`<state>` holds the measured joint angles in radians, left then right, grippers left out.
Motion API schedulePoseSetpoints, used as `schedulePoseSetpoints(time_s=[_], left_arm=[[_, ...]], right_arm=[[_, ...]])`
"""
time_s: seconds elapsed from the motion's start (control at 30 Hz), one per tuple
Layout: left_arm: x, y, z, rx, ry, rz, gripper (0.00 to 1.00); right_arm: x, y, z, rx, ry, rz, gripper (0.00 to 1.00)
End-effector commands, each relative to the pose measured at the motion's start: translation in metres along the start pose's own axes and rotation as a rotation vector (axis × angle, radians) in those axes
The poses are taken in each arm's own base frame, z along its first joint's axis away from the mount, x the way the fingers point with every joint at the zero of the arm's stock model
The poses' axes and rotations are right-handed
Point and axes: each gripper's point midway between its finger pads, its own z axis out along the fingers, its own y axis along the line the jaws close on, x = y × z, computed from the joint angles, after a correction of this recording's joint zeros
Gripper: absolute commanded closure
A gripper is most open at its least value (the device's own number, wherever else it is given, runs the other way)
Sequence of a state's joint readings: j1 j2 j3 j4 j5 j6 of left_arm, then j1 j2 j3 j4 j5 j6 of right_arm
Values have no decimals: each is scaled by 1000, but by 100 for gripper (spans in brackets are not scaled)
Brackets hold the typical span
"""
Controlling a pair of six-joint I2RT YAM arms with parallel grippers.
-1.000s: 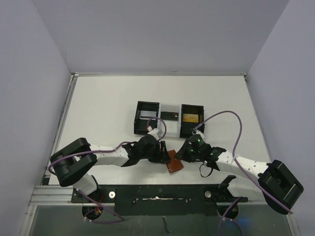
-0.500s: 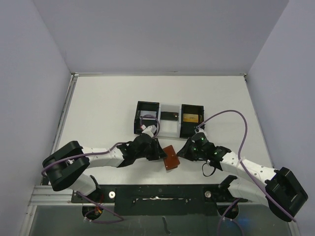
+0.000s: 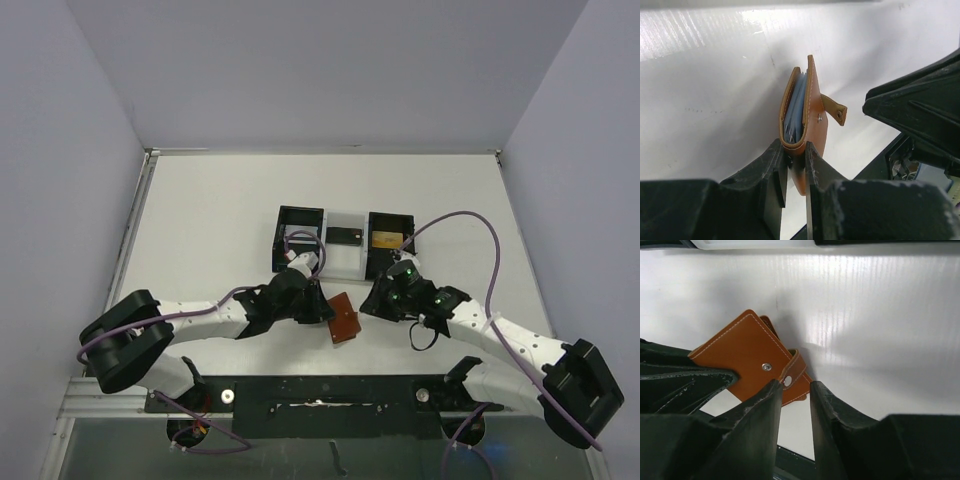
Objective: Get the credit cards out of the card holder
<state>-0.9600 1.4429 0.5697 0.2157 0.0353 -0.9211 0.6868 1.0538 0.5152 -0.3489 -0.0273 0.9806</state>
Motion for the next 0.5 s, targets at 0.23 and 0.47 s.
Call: schedulePoseSetpoints(time_s=[0.23, 0.47], left_arm=[[-7, 5, -8, -44, -1, 87, 98], [-9, 4, -10, -46, -8, 89, 95]], right_arm=[[-10, 52, 6, -103, 12, -183, 46], [9, 20, 24, 55, 86, -203, 54]])
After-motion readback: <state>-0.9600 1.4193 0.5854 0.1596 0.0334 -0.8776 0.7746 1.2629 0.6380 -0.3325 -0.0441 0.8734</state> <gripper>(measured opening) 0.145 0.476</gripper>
